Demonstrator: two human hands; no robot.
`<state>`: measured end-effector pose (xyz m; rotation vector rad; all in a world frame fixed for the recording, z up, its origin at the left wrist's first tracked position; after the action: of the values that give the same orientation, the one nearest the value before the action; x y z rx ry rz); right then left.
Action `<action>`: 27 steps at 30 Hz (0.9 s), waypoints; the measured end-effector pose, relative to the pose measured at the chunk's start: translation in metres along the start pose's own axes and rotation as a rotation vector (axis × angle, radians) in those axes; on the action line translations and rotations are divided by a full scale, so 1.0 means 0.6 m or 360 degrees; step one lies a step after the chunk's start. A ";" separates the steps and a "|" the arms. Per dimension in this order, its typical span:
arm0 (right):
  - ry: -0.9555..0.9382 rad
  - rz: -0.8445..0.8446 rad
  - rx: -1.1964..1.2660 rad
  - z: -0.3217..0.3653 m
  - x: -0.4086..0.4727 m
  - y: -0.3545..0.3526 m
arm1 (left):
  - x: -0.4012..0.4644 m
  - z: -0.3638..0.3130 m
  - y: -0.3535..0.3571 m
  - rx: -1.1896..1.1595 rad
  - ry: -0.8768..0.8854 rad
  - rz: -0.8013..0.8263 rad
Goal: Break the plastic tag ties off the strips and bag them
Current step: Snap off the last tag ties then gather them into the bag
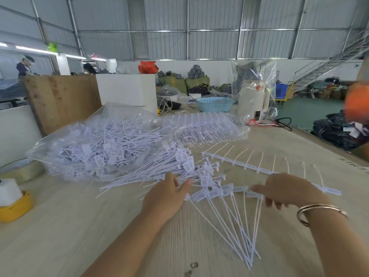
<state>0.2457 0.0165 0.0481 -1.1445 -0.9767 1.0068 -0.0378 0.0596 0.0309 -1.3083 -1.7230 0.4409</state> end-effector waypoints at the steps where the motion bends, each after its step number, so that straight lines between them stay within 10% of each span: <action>1: -0.0002 0.0136 -0.0030 -0.003 -0.005 0.013 | -0.001 0.001 -0.003 0.0085 0.0011 0.0009; 16: -0.0311 0.0120 0.0614 0.146 -0.027 0.049 | 0.003 -0.025 -0.022 0.0144 0.0033 -0.0186; 27: -0.0760 0.0463 0.1022 0.222 -0.080 0.061 | -0.050 -0.059 0.020 0.0338 0.0301 0.0663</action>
<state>0.1013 0.0073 0.0270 -0.5171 -0.7620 1.7294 -0.0008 0.0291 0.0281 -1.4993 -1.2105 0.6934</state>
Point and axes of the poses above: each hand's wrist, its own x-axis towards the middle knuckle, its own y-axis out of the palm, z = x × y, the point moved 8 cm from there along x, towards the middle knuckle, and after that the axes turned 15 degrees about -z, right-handed, at the moved point
